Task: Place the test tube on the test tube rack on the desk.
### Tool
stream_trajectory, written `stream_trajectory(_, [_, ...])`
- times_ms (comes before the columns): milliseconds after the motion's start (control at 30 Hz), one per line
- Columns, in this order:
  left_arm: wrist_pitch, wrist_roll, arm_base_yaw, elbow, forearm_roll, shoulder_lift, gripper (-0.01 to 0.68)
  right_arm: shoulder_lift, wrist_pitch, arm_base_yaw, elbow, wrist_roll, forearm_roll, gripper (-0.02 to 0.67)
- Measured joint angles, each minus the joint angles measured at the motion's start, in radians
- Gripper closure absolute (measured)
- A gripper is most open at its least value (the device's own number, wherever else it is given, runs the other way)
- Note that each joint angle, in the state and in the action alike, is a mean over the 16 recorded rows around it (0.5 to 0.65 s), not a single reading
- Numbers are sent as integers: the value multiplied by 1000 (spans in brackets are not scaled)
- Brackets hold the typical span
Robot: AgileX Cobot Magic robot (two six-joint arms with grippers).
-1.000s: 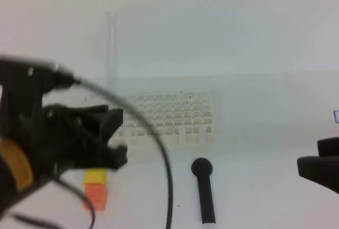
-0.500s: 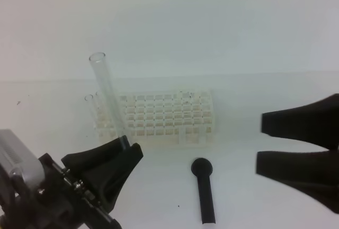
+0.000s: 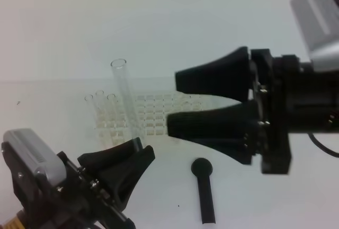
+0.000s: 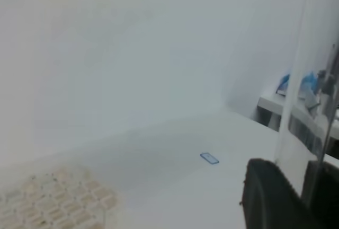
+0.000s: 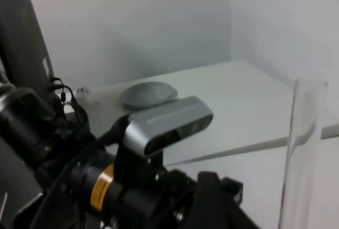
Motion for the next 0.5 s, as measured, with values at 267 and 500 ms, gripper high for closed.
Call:
stream_trajectory(267, [-28, 8, 0, 0, 9, 24, 568, 114, -44, 46, -134, 6, 26, 99])
stream_trajectory(500, [-30, 8, 0, 0, 20, 28, 561, 185, -71, 85, -207, 9, 42, 102])
